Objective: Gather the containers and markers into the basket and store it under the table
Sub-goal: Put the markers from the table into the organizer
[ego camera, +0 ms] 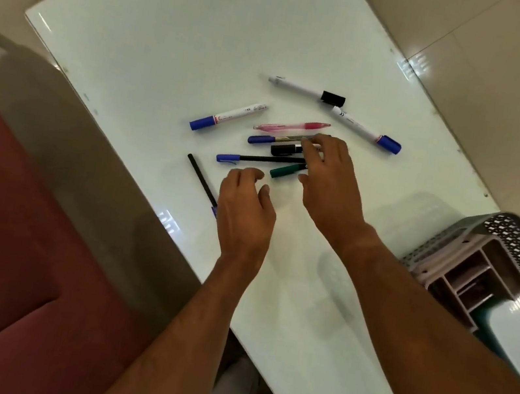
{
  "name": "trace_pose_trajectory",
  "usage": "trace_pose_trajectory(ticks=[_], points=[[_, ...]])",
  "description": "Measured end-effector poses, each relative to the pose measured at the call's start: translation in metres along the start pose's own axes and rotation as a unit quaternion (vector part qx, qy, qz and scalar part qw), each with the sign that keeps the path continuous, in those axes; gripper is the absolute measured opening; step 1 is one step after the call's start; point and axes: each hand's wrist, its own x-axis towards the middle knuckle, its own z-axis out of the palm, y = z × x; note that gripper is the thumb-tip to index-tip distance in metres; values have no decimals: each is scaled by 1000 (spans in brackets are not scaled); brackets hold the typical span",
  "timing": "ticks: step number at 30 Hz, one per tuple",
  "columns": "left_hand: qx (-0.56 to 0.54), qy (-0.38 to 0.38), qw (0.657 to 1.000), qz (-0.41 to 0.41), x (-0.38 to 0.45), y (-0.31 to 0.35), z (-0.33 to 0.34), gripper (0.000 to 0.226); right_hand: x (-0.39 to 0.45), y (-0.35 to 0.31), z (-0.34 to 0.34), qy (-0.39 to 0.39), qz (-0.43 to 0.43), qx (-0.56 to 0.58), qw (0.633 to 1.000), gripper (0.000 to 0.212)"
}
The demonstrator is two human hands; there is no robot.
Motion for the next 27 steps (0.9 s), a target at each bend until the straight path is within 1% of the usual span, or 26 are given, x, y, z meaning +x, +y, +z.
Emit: trace_pose_trajectory(ticks=[3, 5, 7, 8, 10, 12, 15, 20, 22, 24, 26, 27], points=[[44, 60, 997, -37, 13, -6, -2, 37, 10, -1, 2, -21, -33, -22, 999, 62], [64, 110, 988, -89, 16, -13, -6, 46, 14, -1, 3, -25, -42, -25, 998, 61], [26, 149, 976, -156, 17, -21, -11, 57, 15, 1, 3, -19, -48, -30, 998, 56], [-3, 160, 970, -182, 16, -24, -14, 61, 14, 3, 3, -16, -53, -33, 998, 52], [-31, 159, 965, -205, 17, -31, -17, 62, 12, 4, 5, -16, -56, -37, 998, 48], [-36, 142, 968, -205, 19, -36, -20, 51, 9, 4, 8, -21, -57, -35, 998, 49], [-40, 124, 972, -194, 22, -37, -26, 35, 6, -1, 12, -37, -60, -38, 997, 49], [7, 121, 983, -135, 22, -37, -32, 25, 4, -13, 15, -75, -63, -50, 994, 49], [-5, 120, 987, -105, 20, -36, -34, 26, 2, -17, 15, -78, -66, -56, 993, 42], [-11, 117, 991, -64, 21, -34, -36, 26, -3, -21, 14, -80, -70, -60, 993, 28], [-12, 103, 995, -8, 27, -27, -37, 23, -11, -24, 15, -85, -66, -77, 991, 19], [-15, 89, 996, 27, 33, -23, -38, 21, -16, -25, 16, -88, -62, -85, 991, 19]])
